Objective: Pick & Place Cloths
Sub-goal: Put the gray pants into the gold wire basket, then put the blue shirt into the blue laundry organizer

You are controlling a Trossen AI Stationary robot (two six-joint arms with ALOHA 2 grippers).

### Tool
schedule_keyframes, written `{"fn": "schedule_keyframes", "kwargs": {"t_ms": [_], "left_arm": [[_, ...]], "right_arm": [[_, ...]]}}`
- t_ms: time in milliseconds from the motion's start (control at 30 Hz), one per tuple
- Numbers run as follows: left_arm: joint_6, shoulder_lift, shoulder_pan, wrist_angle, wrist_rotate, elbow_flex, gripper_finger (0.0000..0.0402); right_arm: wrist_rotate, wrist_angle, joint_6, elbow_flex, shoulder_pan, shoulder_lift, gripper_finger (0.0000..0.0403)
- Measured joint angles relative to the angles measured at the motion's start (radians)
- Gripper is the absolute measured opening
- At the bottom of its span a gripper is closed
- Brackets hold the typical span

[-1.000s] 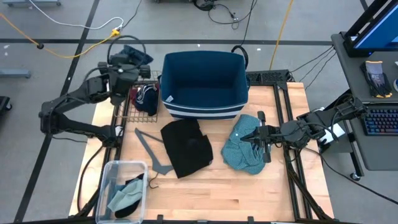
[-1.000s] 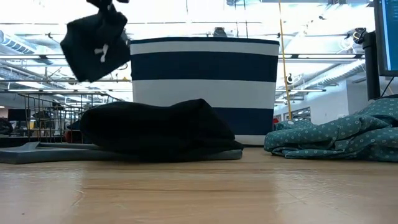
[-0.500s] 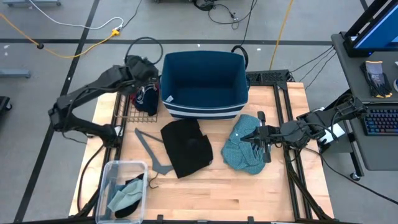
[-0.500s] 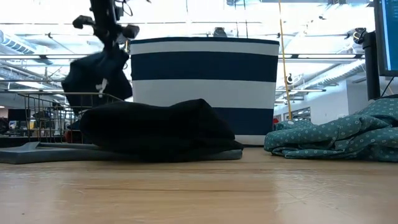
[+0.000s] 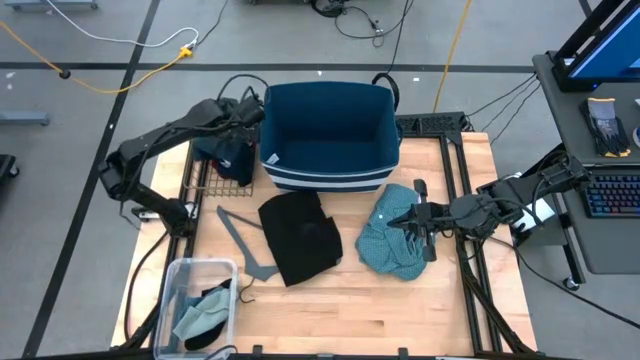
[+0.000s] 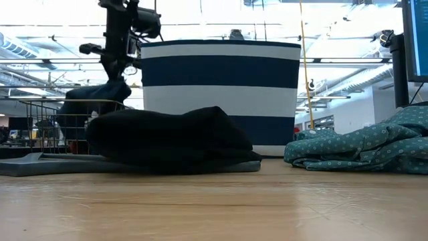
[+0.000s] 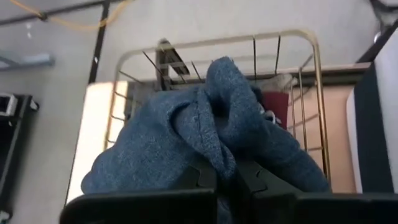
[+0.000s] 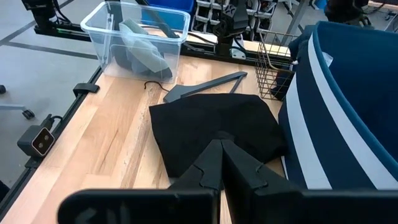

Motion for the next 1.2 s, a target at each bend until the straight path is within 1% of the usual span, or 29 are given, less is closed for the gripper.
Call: {"fn": "schedule_keyframes", "kwargs": {"t_ms": [133, 300, 433, 500, 633, 800, 967, 1067, 1200], "left_arm": [[-0.003, 0.034, 0.024, 0.001, 0.076, -0.009, 0.0005], [-0.025, 0.049, 0.055, 0.001, 0.175, -0.055, 0.0007], [-0.052, 0.049, 0.061, -0.004, 0.197, -0.083, 0.0008], [-0.049, 0.049, 0.060, -0.011, 0.198, -0.084, 0.0016], [-0.041, 0.049, 0.060, -0.011, 0.187, -0.084, 0.0055], [-0.041, 0.034, 0.061, -0.028, 0.175, -0.084, 0.0131], [-0.040, -0.019, 0.062, -0.039, 0.168, -0.084, 0.0197], [-0.040, -0.077, 0.061, -0.038, 0.167, -0.084, 0.0219], [-0.044, -0.164, 0.058, -0.025, 0.167, -0.084, 0.0226]], "right_arm": [[0.000, -0.013, 0.000, 0.000, 0.000, 0.000, 0.0000], [-0.001, -0.013, 0.000, 0.000, 0.000, 0.000, 0.0000], [-0.001, -0.013, 0.000, 0.000, 0.000, 0.000, 0.0000], [-0.001, -0.013, 0.000, 0.000, 0.000, 0.000, 0.0000], [-0.001, -0.013, 0.000, 0.000, 0.000, 0.000, 0.0000], [-0.001, -0.012, 0.025, 0.000, 0.000, 0.000, 0.0000], [-0.001, -0.013, 0.030, 0.000, 0.000, 0.000, 0.0000], [-0.001, -0.018, 0.028, 0.000, 0.000, 0.000, 0.0000], [0.001, -0.091, 0.027, 0.000, 0.000, 0.001, 0.0000]]}}
